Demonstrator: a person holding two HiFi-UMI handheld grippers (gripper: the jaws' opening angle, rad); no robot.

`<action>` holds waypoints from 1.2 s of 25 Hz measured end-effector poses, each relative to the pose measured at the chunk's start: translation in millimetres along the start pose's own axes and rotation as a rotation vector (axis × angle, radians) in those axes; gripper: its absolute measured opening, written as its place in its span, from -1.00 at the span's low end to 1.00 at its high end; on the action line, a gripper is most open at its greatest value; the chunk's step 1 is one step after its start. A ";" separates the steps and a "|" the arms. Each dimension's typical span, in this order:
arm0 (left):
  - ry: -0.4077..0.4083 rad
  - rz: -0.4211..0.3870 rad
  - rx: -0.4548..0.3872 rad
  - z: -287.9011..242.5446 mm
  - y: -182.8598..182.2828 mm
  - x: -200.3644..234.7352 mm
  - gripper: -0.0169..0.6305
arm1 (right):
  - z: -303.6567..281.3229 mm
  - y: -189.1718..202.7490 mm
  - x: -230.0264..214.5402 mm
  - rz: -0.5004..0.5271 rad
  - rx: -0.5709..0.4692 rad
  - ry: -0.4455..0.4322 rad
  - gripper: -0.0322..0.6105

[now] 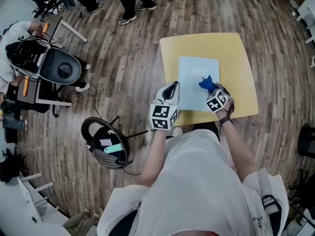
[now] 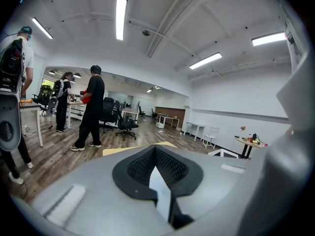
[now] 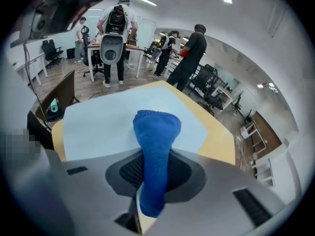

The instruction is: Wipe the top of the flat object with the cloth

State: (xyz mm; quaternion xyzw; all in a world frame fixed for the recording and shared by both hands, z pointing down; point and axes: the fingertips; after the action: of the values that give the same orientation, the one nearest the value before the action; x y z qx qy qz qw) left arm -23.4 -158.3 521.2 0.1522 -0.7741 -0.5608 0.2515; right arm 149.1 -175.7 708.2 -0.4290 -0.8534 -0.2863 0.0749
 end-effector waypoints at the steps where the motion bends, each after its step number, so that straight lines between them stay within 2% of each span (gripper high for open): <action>1: -0.018 0.006 -0.003 4.8 -0.1 6.3 -0.94 | 0.8 -15.6 8.2 0.027 -0.028 -0.017 -0.65; 8: -0.117 0.034 -0.018 40.2 -0.2 39.6 -0.94 | -15.0 -121.2 85.2 0.229 -0.159 -0.139 -0.65; 10: -0.129 0.036 -0.020 46.5 1.3 43.8 -0.94 | -23.9 -138.8 102.7 0.278 -0.169 -0.160 -0.65; 13: -0.137 0.035 -0.019 53.5 3.6 47.4 -0.94 | -34.6 -145.0 113.3 0.305 -0.156 -0.161 -0.65; 17: -0.124 0.033 -0.011 53.1 6.7 48.0 -0.94 | -32.9 -130.2 102.2 0.281 -0.143 -0.135 -0.65; 20: -0.092 0.031 0.000 47.3 10.6 43.5 -0.94 | -29.7 -105.9 86.0 0.223 -0.119 -0.103 -0.65; 30: 0.061 -0.009 0.019 14.2 6.9 -2.2 -0.94 | -3.5 26.7 3.5 0.003 0.060 0.043 -0.65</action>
State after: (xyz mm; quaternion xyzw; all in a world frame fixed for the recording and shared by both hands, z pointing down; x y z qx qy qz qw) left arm -29.2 -143.7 523.8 0.1754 -0.7706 -0.5495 0.2710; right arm 167.2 -162.7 723.7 -0.4214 -0.8593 -0.2696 0.1068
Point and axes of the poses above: the fingertips, and each gripper's own axes: z backward along the fingers, x to its left, y out of its underside, and after that the axes turned 2 degrees about z, right-handed
